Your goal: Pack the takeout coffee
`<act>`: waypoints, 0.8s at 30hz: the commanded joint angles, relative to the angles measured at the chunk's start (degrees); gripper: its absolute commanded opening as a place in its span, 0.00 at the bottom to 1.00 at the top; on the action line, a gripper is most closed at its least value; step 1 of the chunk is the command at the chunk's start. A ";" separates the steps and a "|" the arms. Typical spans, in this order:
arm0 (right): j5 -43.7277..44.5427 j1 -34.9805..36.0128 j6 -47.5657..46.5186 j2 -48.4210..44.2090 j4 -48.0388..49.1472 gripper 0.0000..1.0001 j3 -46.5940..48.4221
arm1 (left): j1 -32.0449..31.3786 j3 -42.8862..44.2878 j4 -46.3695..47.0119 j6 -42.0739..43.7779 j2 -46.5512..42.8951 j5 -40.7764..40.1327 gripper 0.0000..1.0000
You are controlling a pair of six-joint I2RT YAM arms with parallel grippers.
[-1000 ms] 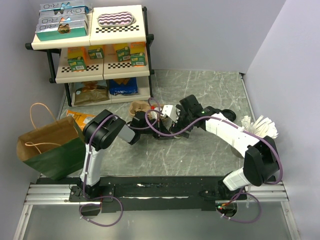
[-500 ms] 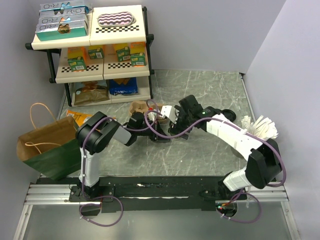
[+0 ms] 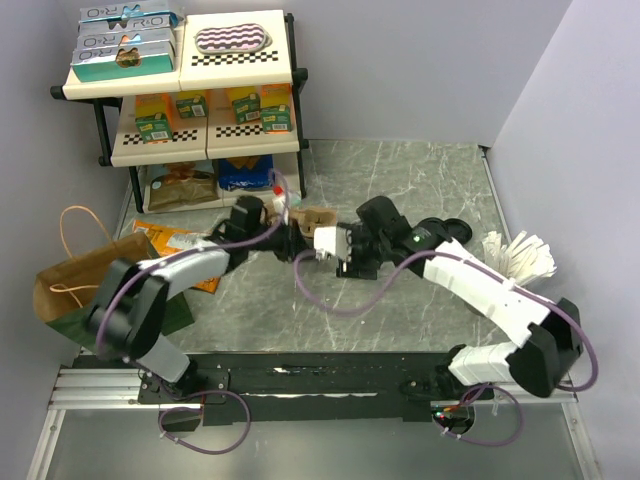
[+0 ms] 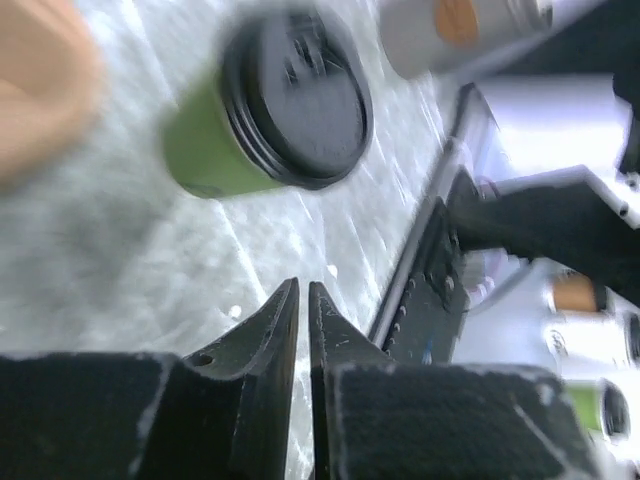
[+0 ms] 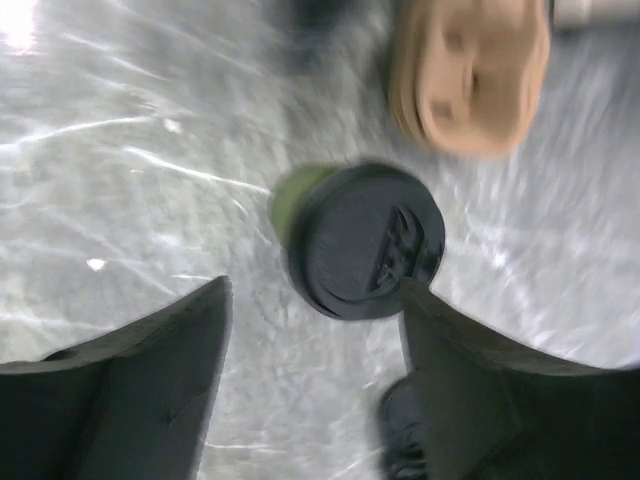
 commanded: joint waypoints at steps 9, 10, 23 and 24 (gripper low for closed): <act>-3.55 14.12 -24.95 8.79 -17.53 0.33 5.81 | 20.15 12.90 -32.72 9.95 -15.15 -11.46 0.12; -2.85 14.21 -24.95 10.83 -18.42 0.31 8.09 | 21.46 13.61 -32.72 10.48 -15.23 -9.97 0.12; 13.59 16.67 -23.89 30.35 -12.38 0.15 9.43 | 22.53 14.84 -24.19 7.93 -19.80 -6.62 0.16; 14.03 16.67 -24.16 30.45 -11.67 0.15 9.17 | 22.53 15.10 -24.02 7.85 -19.63 -6.27 0.17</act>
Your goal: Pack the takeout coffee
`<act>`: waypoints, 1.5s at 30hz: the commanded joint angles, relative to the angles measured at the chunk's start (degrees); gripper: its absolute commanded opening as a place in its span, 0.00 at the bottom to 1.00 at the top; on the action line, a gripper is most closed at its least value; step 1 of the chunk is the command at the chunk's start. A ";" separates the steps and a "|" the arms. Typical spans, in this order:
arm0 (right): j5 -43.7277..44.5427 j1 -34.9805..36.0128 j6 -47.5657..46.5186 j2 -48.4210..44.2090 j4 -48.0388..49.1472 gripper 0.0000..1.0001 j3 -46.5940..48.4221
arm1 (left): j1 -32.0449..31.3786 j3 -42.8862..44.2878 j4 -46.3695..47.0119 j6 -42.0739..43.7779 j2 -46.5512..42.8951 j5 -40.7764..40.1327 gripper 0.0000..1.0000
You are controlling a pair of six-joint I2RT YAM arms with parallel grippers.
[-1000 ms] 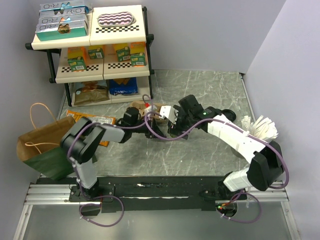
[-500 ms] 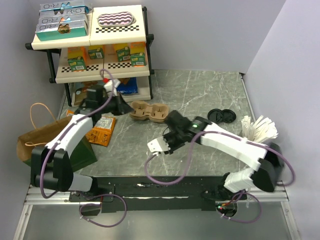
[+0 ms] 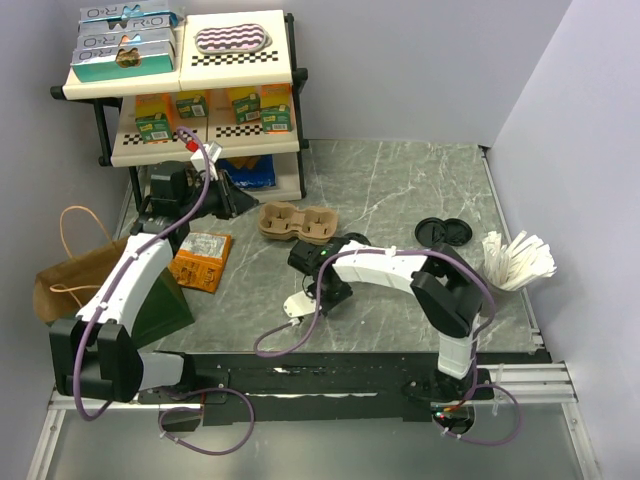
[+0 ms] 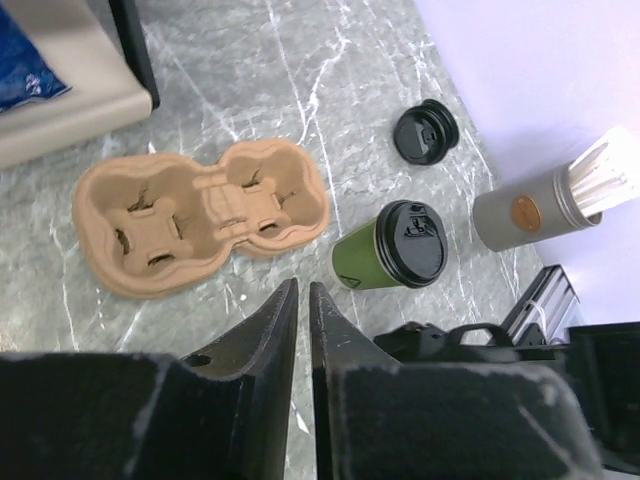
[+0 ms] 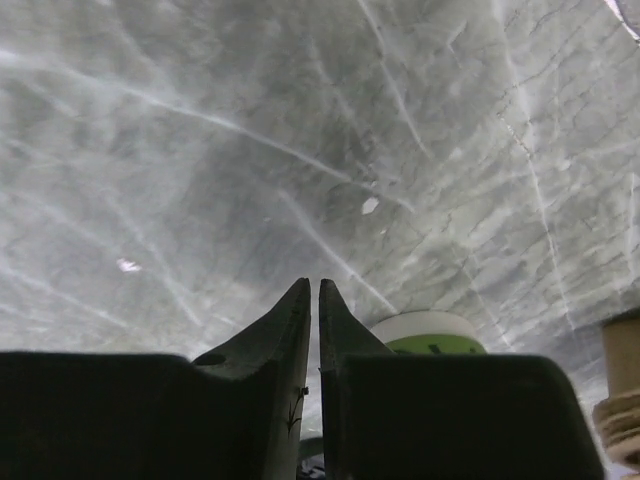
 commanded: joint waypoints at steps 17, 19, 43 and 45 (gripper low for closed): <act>10.94 -3.80 -6.98 7.12 5.36 0.16 4.02 | 0.15 1.31 6.28 -6.04 2.99 5.36 0.19; 11.38 -4.59 -7.95 6.94 5.88 0.16 3.32 | 0.15 0.35 8.21 -6.75 2.99 5.53 0.20; 17.80 -17.42 -18.58 11.77 12.21 0.16 4.90 | 0.15 0.25 9.01 -6.49 3.87 5.36 0.23; 18.14 -18.30 -18.85 12.39 13.08 0.16 5.25 | 0.06 0.17 8.83 -6.22 3.78 5.18 0.24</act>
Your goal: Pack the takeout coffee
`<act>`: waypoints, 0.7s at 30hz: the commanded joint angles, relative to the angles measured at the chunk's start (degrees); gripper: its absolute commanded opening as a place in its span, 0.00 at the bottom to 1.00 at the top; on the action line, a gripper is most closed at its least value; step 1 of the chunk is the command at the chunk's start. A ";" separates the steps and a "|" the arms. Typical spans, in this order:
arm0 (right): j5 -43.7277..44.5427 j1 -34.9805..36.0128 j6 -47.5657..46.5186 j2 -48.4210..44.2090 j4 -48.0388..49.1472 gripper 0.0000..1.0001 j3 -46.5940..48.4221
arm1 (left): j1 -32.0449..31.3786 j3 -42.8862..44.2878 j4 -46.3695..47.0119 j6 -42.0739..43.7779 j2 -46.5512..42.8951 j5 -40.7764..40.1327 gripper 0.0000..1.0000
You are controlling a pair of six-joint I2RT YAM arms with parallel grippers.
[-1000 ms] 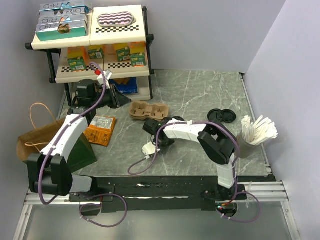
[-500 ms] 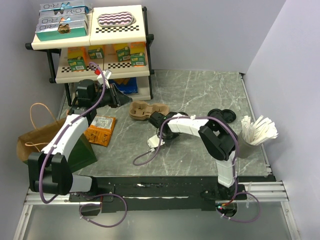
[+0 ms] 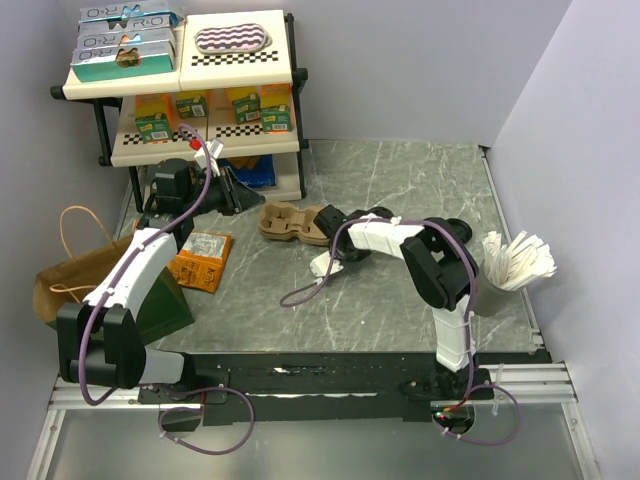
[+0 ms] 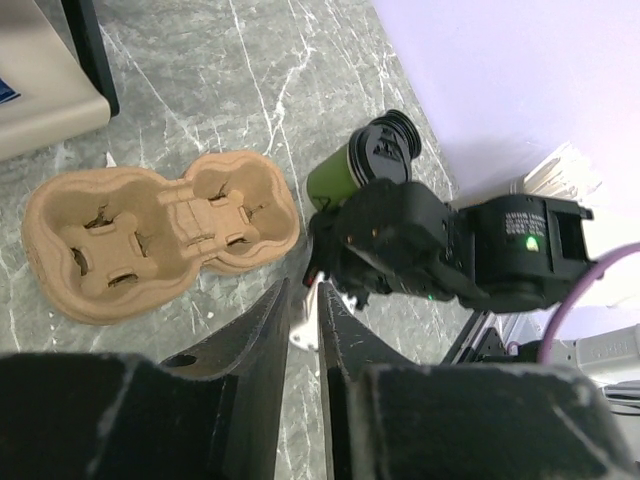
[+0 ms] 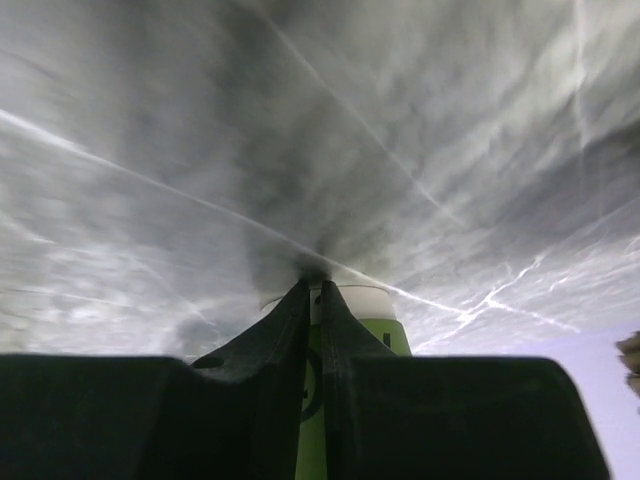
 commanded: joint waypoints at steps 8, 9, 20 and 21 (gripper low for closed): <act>1.08 -4.46 -2.13 4.18 1.24 0.17 3.91 | 0.08 0.12 1.11 1.08 -0.50 0.44 0.24; 1.08 -4.46 -2.13 4.09 1.24 0.17 3.91 | 0.17 0.04 1.02 1.35 -0.59 0.35 0.25; -9.63 -1.39 10.42 -3.46 -8.06 0.44 14.00 | 0.26 10.48 -21.27 25.04 -1.56 -4.83 0.66; -11.30 -1.30 13.75 -4.34 -9.20 0.48 16.36 | 0.26 12.93 -26.44 28.12 -2.43 -4.92 0.69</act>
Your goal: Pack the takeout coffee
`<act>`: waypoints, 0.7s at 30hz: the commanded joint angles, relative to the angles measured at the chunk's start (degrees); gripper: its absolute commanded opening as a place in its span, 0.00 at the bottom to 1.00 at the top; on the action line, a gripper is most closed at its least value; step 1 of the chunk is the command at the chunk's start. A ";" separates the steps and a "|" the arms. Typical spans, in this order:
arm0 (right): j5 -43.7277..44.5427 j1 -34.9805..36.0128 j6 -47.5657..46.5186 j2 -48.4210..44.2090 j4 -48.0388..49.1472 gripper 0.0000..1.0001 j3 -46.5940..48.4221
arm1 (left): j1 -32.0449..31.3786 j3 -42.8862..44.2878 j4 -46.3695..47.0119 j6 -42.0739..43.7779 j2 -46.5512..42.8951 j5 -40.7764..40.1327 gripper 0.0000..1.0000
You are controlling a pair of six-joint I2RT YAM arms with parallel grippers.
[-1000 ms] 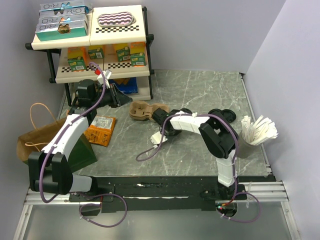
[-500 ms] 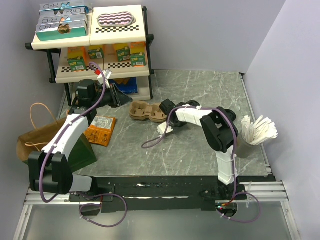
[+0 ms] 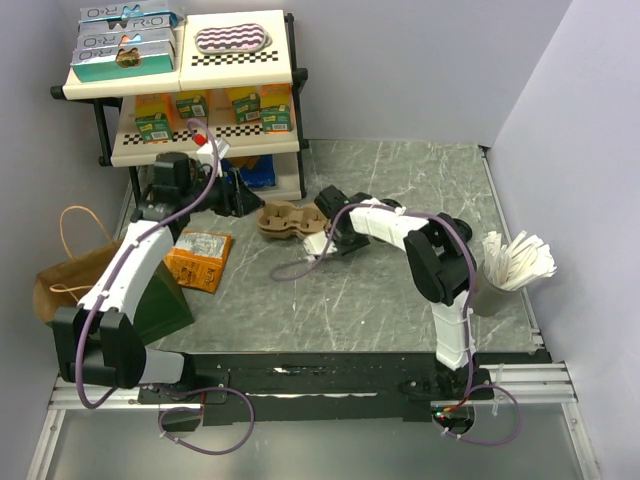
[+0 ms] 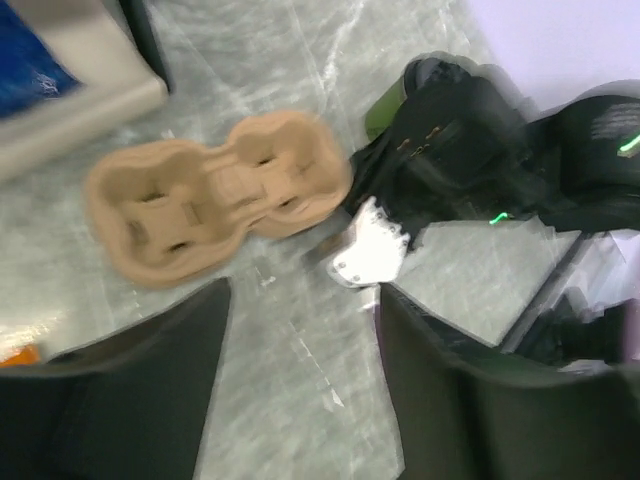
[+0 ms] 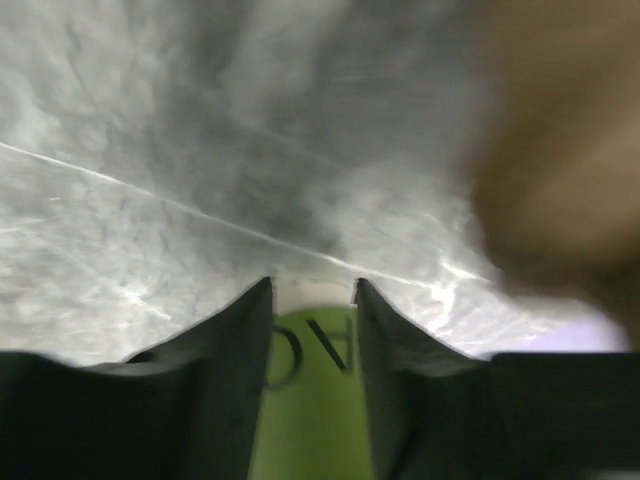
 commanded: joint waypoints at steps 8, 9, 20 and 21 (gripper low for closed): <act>-22.10 1.39 22.46 -14.26 -15.63 0.60 15.48 | 0.33 14.98 -26.53 30.77 -7.36 -5.01 0.96; -23.86 1.30 22.72 -14.61 -16.69 0.61 15.66 | 0.33 15.15 -26.62 30.94 -7.97 -5.18 0.96; -43.03 -0.19 28.35 -2.70 -25.74 0.70 38.93 | 1.91 14.28 -19.51 22.16 -15.17 -3.95 0.99; -43.39 -0.63 28.18 -0.75 -27.93 0.70 41.65 | 1.91 14.28 -19.15 21.98 -15.79 -4.12 0.99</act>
